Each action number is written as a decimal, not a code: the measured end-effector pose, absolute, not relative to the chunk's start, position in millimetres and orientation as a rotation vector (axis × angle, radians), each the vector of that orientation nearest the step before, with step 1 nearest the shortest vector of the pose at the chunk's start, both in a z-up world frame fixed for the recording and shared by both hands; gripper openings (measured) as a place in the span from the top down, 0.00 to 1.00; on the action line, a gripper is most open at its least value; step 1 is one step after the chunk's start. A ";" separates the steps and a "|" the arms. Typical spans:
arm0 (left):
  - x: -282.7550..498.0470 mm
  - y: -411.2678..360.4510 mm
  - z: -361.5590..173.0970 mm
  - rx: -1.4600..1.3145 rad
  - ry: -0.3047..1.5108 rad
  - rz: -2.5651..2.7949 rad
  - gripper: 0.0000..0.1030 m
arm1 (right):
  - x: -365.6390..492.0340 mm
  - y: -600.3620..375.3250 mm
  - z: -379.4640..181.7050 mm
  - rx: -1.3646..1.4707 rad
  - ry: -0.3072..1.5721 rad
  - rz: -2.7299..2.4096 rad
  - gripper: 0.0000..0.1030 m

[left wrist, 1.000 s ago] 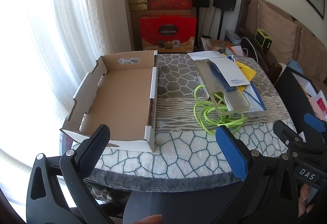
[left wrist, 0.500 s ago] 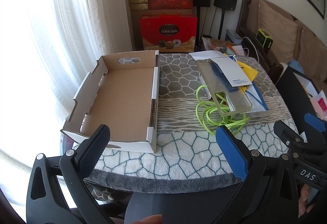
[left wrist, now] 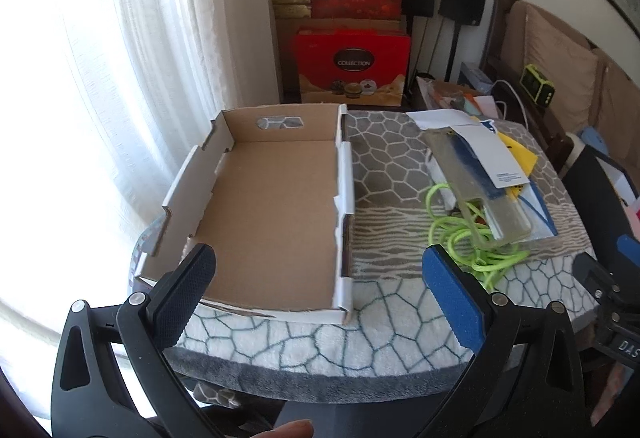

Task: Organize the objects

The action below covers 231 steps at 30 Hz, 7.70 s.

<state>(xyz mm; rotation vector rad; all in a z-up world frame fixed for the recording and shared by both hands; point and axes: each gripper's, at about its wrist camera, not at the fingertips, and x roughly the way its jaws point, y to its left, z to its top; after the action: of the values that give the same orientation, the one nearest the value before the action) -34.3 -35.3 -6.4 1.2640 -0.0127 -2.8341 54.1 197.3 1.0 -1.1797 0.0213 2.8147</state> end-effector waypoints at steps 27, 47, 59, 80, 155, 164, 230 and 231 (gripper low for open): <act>-160.1 -174.8 -54.8 1.411 0.076 -2.661 0.05 | -3.2 206.9 -0.4 -1.218 0.056 2.795 0.00; -189.1 -193.0 -96.2 1.757 0.307 -2.565 0.89 | -48.0 220.3 -10.7 -1.289 0.057 2.765 0.00; -123.0 -216.7 -114.6 1.707 1.055 -2.376 0.87 | -48.0 229.1 -13.4 -1.297 0.110 2.786 0.00; -167.6 -159.0 -76.8 1.790 0.209 -2.556 0.65 | -30.6 213.9 -4.9 -1.318 0.090 2.884 0.00; -79.2 -174.5 -87.4 1.592 1.101 -2.480 0.46 | -189.2 14.2 -1.2 -1.543 -0.896 3.099 0.18; -100.7 -208.2 -48.7 1.499 0.757 -2.615 0.39 | -137.9 100.9 -12.9 -1.876 -0.162 2.942 0.22; -177.1 0.1 -0.2 1.794 0.395 -2.978 0.22 | -125.0 252.0 -7.0 -1.680 0.167 2.744 0.33; -181.3 6.3 -1.1 1.820 0.406 -2.974 0.22 | -125.5 254.7 -7.5 -1.684 0.186 2.740 0.33</act>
<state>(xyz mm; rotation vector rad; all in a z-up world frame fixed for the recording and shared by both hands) -181.3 6.3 -1.1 1.8200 0.4063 -2.9744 -125.5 254.7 -7.5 -1.6837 0.1862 2.7404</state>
